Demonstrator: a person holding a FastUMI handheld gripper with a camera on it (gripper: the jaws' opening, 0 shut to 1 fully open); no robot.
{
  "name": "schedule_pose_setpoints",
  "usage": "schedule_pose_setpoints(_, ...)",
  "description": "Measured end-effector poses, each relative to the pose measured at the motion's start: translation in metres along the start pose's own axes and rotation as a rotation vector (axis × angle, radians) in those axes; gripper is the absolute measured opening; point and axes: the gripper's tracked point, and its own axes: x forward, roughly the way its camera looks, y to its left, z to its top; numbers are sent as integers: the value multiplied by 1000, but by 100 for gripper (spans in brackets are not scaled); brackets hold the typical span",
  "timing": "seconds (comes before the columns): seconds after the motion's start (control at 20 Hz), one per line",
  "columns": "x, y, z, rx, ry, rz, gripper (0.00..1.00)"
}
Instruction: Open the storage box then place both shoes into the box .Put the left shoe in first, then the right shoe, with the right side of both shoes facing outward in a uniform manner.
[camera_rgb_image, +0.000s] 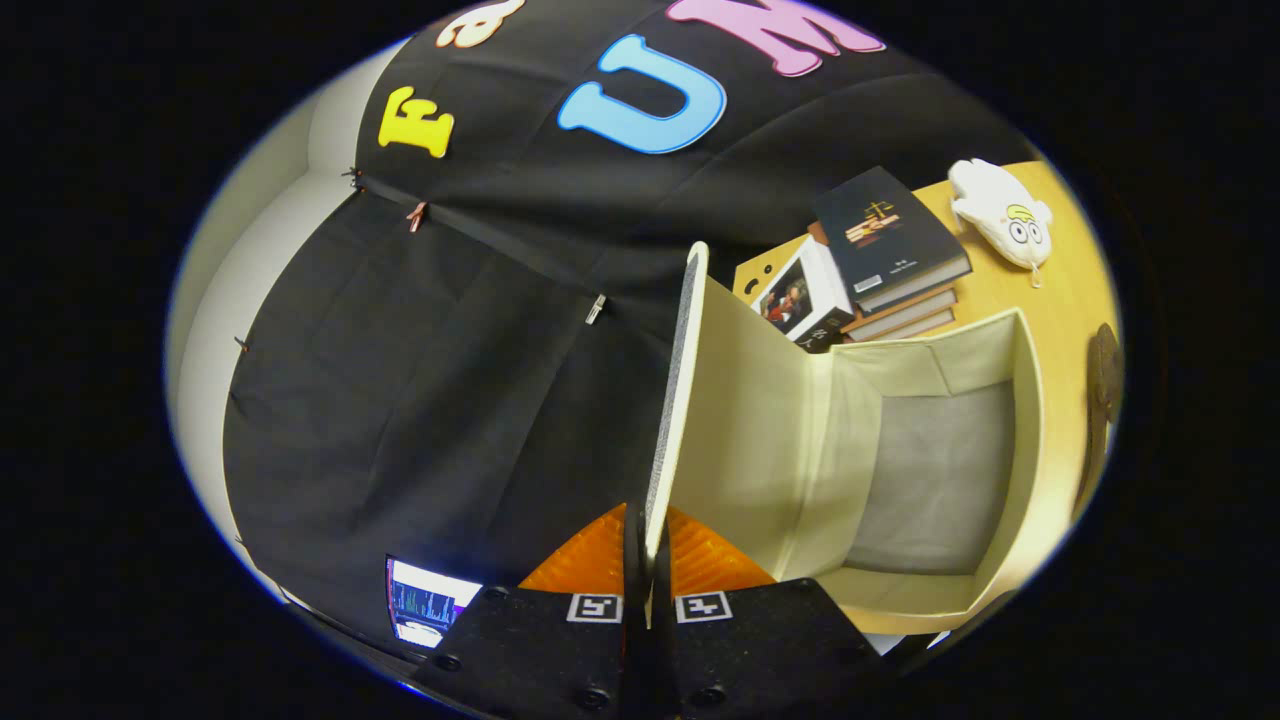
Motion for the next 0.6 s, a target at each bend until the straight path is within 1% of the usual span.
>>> schedule_pose_setpoints(0.15,34,13,-14,-18,33,-9,5)
schedule_pose_setpoints(0.4,80,16,-30,-20,68,-40,5)
schedule_pose_setpoints(0.6,95,18,-34,-40,75,-66,5)
